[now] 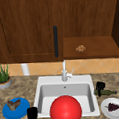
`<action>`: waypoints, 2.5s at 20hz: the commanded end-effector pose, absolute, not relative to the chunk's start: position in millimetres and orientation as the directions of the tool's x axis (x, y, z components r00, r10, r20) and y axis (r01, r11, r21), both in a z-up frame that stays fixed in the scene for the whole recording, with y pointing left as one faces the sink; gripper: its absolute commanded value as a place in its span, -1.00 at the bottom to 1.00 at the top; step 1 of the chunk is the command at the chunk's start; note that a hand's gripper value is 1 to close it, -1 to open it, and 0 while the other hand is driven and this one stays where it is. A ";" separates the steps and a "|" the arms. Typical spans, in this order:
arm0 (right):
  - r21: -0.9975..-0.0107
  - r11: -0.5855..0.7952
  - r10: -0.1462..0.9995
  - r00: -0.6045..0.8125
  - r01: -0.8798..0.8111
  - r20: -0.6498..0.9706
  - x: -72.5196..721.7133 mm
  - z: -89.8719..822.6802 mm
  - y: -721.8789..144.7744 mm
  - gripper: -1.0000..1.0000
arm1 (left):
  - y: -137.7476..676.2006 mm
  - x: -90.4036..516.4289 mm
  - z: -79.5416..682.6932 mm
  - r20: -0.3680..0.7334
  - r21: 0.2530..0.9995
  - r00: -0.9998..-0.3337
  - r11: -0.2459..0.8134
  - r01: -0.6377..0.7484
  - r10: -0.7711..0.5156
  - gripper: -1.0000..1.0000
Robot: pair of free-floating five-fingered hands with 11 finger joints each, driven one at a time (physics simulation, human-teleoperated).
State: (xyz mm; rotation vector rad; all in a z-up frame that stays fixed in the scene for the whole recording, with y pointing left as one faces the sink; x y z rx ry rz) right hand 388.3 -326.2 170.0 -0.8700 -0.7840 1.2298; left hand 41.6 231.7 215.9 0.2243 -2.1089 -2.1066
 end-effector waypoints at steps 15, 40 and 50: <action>-0.875 0.128 0.985 0.161 -0.467 0.058 280.0 300.8 -286.6 1.00 | 231.7 41.6 215.9 0.002 1.000 -0.977 0.001 0.002 -0.212 0.00; -0.851 0.147 0.985 0.151 -0.504 0.080 181.9 490.4 -245.4 1.00 | 231.7 41.6 215.9 0.002 1.000 -0.977 0.001 0.002 -0.212 0.00; -0.854 0.142 0.986 0.151 -0.500 0.075 148.7 570.1 -235.5 1.00 | 231.7 41.6 215.9 0.002 1.000 -0.977 0.001 0.002 -0.212 0.00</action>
